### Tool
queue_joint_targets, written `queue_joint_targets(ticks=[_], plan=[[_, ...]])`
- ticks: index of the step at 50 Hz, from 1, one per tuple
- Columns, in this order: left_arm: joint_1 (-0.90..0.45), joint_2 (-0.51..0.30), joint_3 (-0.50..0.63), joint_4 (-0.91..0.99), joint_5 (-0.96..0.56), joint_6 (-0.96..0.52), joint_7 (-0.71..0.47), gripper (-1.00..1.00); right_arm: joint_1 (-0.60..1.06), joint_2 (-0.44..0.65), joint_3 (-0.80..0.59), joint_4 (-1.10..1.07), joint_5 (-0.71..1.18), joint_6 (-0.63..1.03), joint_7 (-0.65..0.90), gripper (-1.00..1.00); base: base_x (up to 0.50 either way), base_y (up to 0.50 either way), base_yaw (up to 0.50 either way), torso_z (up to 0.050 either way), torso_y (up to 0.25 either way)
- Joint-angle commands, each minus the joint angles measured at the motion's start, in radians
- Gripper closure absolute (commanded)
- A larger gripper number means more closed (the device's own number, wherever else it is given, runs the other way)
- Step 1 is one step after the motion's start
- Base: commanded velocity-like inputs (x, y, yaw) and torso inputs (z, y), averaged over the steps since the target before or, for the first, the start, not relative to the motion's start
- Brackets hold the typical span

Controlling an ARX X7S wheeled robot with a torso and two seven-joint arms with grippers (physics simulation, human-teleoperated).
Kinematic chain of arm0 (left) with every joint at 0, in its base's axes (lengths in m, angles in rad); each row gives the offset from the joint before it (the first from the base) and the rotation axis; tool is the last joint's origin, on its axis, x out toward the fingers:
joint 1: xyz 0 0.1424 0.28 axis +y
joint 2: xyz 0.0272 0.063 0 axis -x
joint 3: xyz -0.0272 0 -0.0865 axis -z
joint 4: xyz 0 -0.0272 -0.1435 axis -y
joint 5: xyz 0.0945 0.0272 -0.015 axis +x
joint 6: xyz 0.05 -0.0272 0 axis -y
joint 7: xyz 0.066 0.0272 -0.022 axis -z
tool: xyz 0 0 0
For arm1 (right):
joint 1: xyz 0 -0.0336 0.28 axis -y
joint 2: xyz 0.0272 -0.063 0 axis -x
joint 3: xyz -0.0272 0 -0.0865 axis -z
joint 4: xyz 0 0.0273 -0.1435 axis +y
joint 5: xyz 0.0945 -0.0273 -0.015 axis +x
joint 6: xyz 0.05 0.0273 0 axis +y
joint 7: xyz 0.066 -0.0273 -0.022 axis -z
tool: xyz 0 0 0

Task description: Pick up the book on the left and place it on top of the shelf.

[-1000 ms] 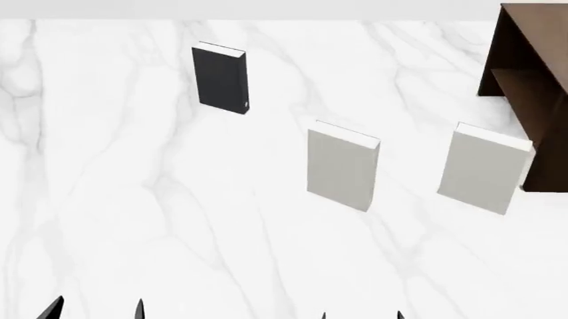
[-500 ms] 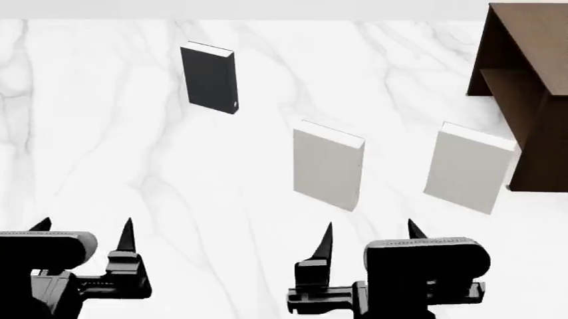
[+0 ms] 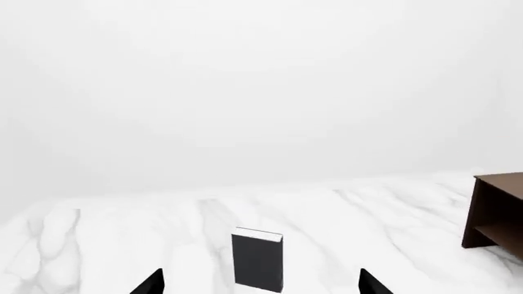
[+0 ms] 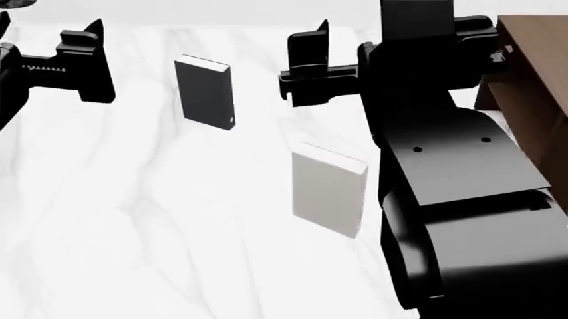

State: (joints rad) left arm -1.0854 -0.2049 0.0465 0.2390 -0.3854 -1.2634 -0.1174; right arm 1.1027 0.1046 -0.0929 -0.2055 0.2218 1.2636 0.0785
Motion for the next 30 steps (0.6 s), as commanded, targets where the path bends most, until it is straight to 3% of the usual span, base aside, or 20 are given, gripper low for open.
queue_joint_targets(ticks=[1,30], plan=[[-0.085,-0.021,0.000,-0.046,-0.014,-0.021,0.018,-1.00,0.111,-0.012,-0.004,0.095,0.014,0.031,-0.003,-1.00,0.50,0.00,0.00,0.000,0.000],[-0.067,-0.042,0.006,-0.053,-0.014,0.013,0.019,-1.00,0.105,-0.006,-0.030,0.143,0.046,0.012,-0.001,-1.00,0.50,0.00,0.00,0.000,0.001]])
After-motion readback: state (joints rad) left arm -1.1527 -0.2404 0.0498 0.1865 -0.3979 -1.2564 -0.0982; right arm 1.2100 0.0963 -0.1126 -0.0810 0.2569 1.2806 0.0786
